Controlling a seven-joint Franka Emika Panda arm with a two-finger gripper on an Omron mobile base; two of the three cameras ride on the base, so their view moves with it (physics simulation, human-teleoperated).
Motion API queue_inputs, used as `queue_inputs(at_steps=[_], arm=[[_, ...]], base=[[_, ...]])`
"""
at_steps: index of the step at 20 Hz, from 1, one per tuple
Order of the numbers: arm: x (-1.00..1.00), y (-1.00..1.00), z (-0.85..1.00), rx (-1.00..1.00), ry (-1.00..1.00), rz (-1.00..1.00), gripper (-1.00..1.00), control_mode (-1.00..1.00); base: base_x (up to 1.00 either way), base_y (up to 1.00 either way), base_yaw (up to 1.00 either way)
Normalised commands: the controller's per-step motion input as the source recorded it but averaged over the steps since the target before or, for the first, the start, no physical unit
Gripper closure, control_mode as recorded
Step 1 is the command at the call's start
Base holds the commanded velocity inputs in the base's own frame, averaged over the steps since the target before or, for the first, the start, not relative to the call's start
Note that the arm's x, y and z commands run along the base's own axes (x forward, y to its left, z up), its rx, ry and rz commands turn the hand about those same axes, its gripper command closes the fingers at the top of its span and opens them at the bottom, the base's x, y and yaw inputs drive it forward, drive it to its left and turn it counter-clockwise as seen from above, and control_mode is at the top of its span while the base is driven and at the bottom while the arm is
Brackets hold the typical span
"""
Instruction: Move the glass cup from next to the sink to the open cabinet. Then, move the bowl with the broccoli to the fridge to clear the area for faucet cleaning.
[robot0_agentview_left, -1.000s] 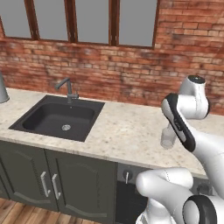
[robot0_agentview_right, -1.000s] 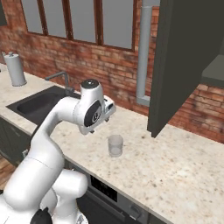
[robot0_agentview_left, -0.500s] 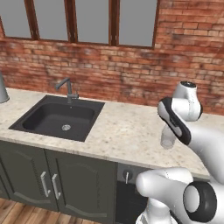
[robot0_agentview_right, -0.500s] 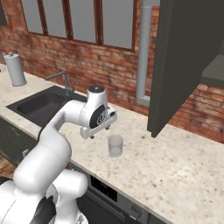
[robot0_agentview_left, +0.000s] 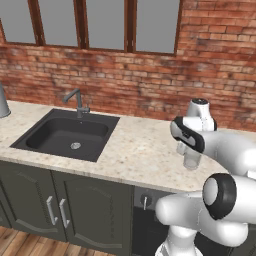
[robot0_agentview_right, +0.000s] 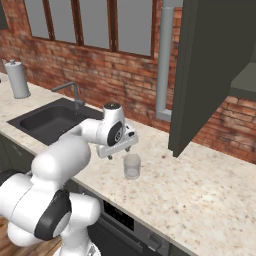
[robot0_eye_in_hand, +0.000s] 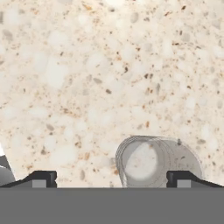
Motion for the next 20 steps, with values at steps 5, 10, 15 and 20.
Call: queue_inputs(at_steps=[5,10,15,20], arm=[[0.12,-0.21,-0.37,-0.04,0.0,-0.14,-1.0,-1.0],[0.1,-0.28,-0.19,0.0,0.01,-0.04,-1.0,-1.0],[0.0,-0.1,-0.3,0.0,0.05,0.0,-1.0,-1.0],[0.02,0.0,-0.28,0.0,0.02,0.0,-1.0,-1.0]], base=[[0.0,0.0,0.0],[0.0,0.0,0.0],[0.0,0.0,0.0],[0.0,0.0,0.0]])
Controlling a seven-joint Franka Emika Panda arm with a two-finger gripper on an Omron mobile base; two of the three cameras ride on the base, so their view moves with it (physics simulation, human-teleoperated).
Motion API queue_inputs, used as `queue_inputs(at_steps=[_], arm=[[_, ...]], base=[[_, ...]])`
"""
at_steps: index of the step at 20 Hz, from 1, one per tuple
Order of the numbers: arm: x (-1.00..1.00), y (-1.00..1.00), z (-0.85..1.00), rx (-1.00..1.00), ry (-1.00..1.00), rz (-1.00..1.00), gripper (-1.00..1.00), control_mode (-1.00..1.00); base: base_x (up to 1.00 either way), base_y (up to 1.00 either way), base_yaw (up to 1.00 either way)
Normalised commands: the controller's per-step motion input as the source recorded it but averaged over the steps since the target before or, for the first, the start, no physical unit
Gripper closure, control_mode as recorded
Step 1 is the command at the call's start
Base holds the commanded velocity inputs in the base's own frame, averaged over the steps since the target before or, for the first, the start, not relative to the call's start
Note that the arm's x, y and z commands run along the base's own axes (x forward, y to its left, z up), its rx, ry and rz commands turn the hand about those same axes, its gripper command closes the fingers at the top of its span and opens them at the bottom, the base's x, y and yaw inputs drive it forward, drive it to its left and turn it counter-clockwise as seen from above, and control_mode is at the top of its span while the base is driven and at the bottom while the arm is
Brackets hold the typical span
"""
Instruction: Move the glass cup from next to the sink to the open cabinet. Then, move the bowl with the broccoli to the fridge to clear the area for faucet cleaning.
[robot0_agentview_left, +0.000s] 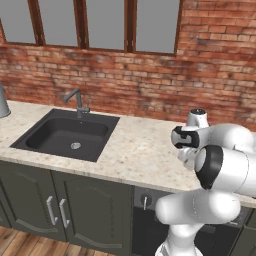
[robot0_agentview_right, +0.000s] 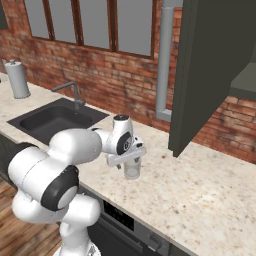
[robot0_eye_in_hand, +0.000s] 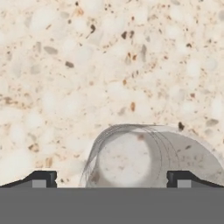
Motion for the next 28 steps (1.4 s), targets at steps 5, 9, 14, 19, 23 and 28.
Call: queue_inputs(at_steps=[5,9,14,19,23,28], arm=[[0.17,0.0,-0.16,0.0,0.0,0.0,-1.0,-1.0],[0.04,0.01,-0.27,0.0,0.08,0.0,-1.0,-1.0],[0.0,0.16,-0.31,-0.05,0.09,0.0,1.0,-1.0],[0.0,0.01,-0.07,-0.01,0.0,0.0,1.0,-1.0],[-0.16,0.0,0.0,0.0,-0.02,0.0,1.0,-1.0],[-0.65,0.0,0.43,0.0,-0.27,0.0,1.0,-1.0]], base=[[0.0,0.0,0.0],[0.0,0.0,0.0],[0.0,0.0,0.0],[0.0,0.0,0.0],[0.0,0.0,0.0],[0.0,0.0,0.0]])
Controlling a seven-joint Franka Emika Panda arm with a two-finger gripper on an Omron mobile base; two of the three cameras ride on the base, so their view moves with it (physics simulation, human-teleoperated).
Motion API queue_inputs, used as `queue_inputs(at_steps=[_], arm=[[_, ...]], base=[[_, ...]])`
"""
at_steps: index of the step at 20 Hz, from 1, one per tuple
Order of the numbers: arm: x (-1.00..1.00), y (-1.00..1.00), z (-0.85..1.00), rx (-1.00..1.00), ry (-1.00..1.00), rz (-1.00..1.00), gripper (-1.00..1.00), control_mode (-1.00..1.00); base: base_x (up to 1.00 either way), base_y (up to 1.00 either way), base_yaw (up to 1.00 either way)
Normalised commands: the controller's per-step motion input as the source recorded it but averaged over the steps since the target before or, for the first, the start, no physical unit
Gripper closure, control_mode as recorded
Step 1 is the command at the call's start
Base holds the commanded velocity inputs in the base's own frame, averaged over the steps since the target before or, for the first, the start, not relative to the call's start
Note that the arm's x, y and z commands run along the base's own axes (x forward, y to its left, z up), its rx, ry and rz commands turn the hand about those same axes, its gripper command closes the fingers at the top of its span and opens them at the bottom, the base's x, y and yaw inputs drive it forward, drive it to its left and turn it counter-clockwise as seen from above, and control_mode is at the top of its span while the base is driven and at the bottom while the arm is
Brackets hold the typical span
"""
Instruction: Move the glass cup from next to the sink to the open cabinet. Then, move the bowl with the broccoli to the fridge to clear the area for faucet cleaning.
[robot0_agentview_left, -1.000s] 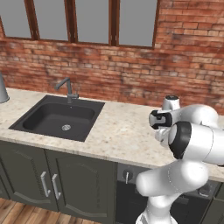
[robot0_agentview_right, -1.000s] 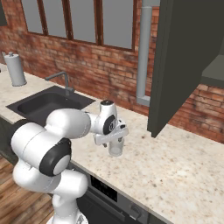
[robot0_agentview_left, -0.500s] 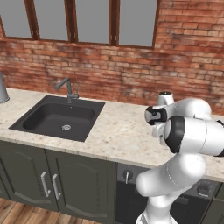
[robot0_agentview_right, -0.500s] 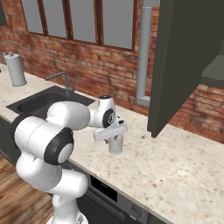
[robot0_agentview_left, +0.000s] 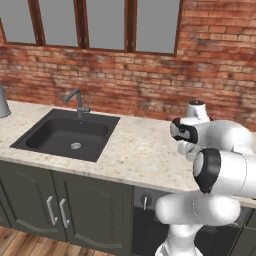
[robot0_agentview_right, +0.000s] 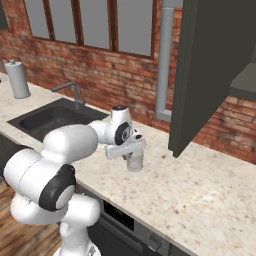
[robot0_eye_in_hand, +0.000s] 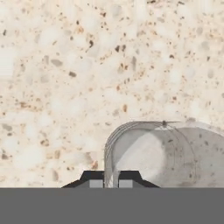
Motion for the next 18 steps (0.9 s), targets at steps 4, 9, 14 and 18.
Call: queue_inputs(at_steps=[4,9,14,18], arm=[[-0.79,-0.01,0.75,0.0,-0.36,0.0,1.0,-1.0],[-0.72,0.0,0.69,-0.01,-0.26,0.0,1.0,1.0],[0.0,0.0,0.0,0.0,0.0,0.0,1.0,1.0],[0.0,0.0,0.0,0.0,0.0,0.0,1.0,1.0]], base=[[0.0,0.0,0.0],[-0.2,0.0,0.0],[-1.0,-0.2,-0.1],[-0.46,-0.93,-0.22]])
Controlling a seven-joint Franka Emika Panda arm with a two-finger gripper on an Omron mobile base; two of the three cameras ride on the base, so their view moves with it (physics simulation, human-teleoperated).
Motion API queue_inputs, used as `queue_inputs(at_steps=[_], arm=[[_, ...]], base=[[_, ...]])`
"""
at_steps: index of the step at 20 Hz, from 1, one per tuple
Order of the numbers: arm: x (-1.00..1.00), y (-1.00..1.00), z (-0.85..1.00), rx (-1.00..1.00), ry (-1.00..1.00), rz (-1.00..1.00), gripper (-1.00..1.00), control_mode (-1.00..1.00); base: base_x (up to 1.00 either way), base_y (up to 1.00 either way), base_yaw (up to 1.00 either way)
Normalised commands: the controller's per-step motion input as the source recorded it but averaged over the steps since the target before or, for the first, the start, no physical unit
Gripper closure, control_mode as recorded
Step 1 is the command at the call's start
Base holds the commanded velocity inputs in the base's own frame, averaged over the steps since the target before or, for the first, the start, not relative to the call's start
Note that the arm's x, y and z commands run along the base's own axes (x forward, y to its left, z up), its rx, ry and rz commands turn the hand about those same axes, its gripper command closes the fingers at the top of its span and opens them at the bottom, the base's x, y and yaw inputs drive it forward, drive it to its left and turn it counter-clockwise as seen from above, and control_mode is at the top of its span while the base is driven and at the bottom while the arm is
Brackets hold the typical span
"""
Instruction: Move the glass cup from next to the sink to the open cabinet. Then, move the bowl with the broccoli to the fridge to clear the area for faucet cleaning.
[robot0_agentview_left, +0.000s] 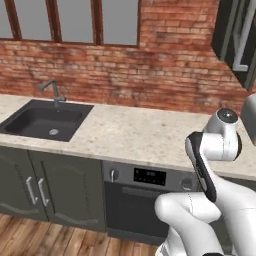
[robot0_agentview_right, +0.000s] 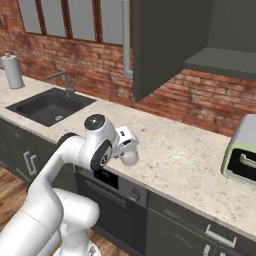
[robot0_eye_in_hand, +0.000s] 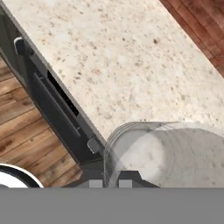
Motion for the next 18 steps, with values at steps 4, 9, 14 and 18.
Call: queue_inputs(at_steps=[4,9,14,18], arm=[[0.0,0.0,0.0,0.0,0.0,0.0,1.0,1.0],[0.0,0.0,0.0,0.0,0.0,0.0,1.0,1.0],[0.0,0.0,0.0,0.0,0.0,0.0,1.0,1.0],[0.0,0.0,0.0,0.0,0.0,0.0,1.0,1.0]], base=[[0.05,-1.0,-0.16],[0.25,-1.0,-0.04],[0.23,-0.78,0.02],[0.43,-0.03,-0.32]])
